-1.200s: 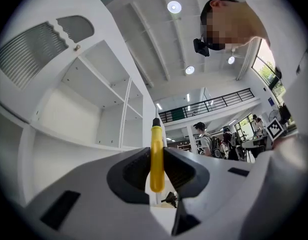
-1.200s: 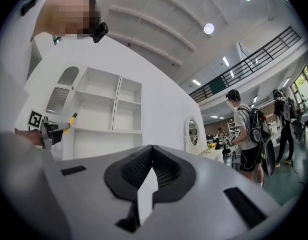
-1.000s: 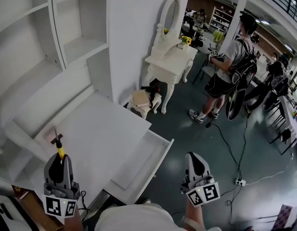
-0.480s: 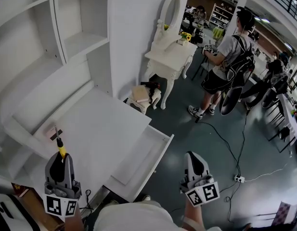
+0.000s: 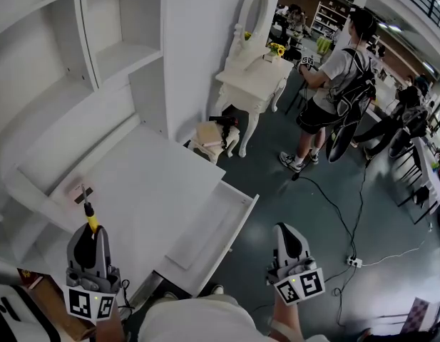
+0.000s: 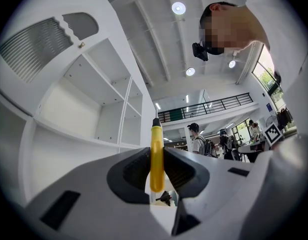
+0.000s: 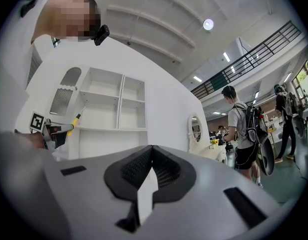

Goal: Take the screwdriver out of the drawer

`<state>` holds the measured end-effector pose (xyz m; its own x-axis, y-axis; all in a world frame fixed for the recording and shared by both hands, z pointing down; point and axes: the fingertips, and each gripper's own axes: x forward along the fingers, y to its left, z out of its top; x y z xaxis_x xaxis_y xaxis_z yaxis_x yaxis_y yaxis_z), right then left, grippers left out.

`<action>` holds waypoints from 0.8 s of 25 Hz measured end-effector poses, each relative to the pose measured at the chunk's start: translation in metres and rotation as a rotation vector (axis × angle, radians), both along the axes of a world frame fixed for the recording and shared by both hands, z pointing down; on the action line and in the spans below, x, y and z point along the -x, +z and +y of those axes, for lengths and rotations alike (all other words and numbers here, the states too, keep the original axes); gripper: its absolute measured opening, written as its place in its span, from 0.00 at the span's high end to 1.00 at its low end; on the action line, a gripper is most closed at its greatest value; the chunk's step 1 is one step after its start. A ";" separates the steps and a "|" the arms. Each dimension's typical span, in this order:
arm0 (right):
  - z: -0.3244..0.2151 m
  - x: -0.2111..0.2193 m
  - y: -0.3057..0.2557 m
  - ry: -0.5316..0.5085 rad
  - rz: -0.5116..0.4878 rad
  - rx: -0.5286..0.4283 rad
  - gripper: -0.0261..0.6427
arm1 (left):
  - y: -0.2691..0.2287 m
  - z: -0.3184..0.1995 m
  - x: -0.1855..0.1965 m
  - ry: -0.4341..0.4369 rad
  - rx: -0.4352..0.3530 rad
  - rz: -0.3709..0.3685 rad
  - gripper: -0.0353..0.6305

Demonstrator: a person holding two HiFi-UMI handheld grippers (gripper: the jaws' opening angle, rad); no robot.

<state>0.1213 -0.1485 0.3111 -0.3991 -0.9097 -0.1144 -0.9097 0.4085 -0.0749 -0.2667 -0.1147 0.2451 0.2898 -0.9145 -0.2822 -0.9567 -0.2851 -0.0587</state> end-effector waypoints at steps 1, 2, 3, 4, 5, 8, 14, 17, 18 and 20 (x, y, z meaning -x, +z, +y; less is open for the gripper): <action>0.000 0.000 0.000 0.003 0.009 -0.003 0.95 | 0.000 -0.001 -0.001 0.001 -0.001 0.000 0.82; -0.001 0.000 0.000 0.006 0.017 -0.006 0.95 | 0.000 -0.002 -0.001 0.003 -0.001 0.000 0.82; -0.002 0.000 0.000 0.009 0.022 -0.008 0.95 | 0.001 -0.003 -0.002 0.005 -0.001 0.001 0.82; -0.002 0.000 -0.001 0.011 0.023 -0.009 0.95 | 0.001 -0.003 -0.002 0.007 0.000 0.001 0.82; -0.002 0.000 -0.001 0.013 0.023 -0.009 0.95 | 0.001 -0.004 -0.002 0.008 0.000 0.001 0.82; -0.003 -0.001 -0.003 0.015 0.025 -0.011 0.95 | -0.001 -0.005 -0.004 0.012 -0.002 0.003 0.82; -0.004 -0.001 -0.003 0.016 0.031 -0.009 0.95 | 0.002 -0.007 -0.006 0.021 0.005 0.007 0.82; 0.000 0.000 -0.001 0.015 0.035 -0.006 0.95 | 0.004 -0.004 -0.007 0.024 0.008 0.008 0.82; 0.002 0.000 0.000 0.014 0.036 -0.005 0.95 | 0.005 -0.002 -0.008 0.025 0.008 0.008 0.82; 0.003 0.001 0.000 0.012 0.036 -0.003 0.95 | 0.005 -0.002 -0.008 0.026 0.011 0.008 0.82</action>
<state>0.1203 -0.1459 0.3108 -0.3919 -0.9143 -0.1024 -0.9167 0.3974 -0.0407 -0.2587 -0.1166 0.2499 0.3113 -0.9099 -0.2742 -0.9494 -0.3104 -0.0479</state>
